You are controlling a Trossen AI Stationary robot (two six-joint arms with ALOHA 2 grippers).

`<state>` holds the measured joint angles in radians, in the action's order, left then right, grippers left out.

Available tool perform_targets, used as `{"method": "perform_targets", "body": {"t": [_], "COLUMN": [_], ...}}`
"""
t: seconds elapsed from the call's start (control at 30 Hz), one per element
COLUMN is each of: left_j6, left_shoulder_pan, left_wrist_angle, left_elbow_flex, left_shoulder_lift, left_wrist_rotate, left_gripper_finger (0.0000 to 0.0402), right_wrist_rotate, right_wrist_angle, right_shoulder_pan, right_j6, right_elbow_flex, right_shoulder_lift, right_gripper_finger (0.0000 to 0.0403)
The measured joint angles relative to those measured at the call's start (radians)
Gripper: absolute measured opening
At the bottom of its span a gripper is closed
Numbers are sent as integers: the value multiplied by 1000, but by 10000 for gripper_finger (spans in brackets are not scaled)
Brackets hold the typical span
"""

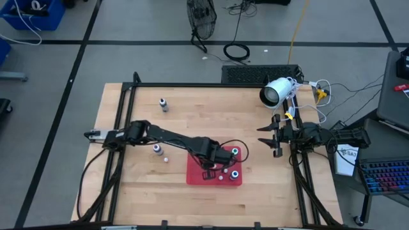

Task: Pick & Place food coloring
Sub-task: Put the small black food coloring bottle into the red bin

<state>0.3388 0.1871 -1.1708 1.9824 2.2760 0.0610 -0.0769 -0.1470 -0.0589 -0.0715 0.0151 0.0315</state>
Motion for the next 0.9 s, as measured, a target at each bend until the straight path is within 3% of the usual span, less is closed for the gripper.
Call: {"method": "perform_targets", "body": {"t": [0.4,0.67,0.9], "left_j6": [-23,-30,-57], "left_shoulder_pan": [-2,-6,-17], "left_wrist_angle": [9,19,16], "left_elbow_flex": [0,0,0], "left_shoulder_lift": [11,11,7], "left_wrist_rotate": [-71,-70,-64], "left_gripper_finger": [56,135,175], "right_wrist_rotate": [0,0,0], "right_wrist_angle": [1,0,1], "right_shoulder_pan": [0,0,0], "right_j6": [0,0,0], "right_elbow_flex": [0,0,0], "right_shoulder_lift": [0,0,0], "right_gripper_finger": [174,177,178]}}
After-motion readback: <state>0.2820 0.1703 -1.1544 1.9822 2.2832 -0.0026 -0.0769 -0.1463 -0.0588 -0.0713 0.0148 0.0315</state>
